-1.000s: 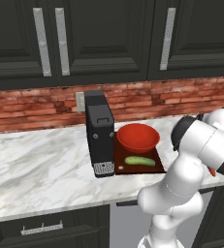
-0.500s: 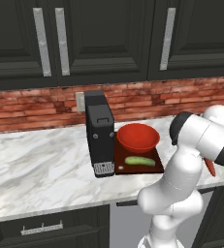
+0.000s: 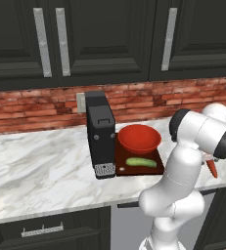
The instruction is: Place the two vegetables and bowl onto the tray for setting up a vegetable dip station.
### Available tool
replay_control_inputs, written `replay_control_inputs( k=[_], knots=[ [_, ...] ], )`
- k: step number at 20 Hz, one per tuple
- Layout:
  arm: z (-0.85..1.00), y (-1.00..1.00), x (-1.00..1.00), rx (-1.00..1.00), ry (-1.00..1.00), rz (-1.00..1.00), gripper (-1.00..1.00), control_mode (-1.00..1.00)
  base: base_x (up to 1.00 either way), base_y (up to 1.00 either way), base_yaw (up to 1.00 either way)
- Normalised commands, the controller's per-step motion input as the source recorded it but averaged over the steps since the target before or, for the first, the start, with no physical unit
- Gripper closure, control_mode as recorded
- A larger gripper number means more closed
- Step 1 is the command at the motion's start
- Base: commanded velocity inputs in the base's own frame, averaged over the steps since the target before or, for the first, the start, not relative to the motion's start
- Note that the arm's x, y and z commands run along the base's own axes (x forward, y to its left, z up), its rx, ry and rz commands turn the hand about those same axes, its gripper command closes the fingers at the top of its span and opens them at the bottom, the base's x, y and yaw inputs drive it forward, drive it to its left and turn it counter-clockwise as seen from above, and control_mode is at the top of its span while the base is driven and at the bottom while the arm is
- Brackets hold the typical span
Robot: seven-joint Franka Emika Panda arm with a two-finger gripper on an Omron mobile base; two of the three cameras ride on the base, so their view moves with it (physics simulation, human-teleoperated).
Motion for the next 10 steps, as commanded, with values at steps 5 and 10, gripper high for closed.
replay_control_inputs(
  k=[5,10],
  knots=[
    [-0.21,-0.02,0.0,0.0,-0.04,-0.12,1.0,-1.0,0.0,0.0,0.0],
    [-0.08,0.11,0.03,0.0,-0.02,-0.08,1.0,-1.0,0.0,0.0,0.0]
  ],
)
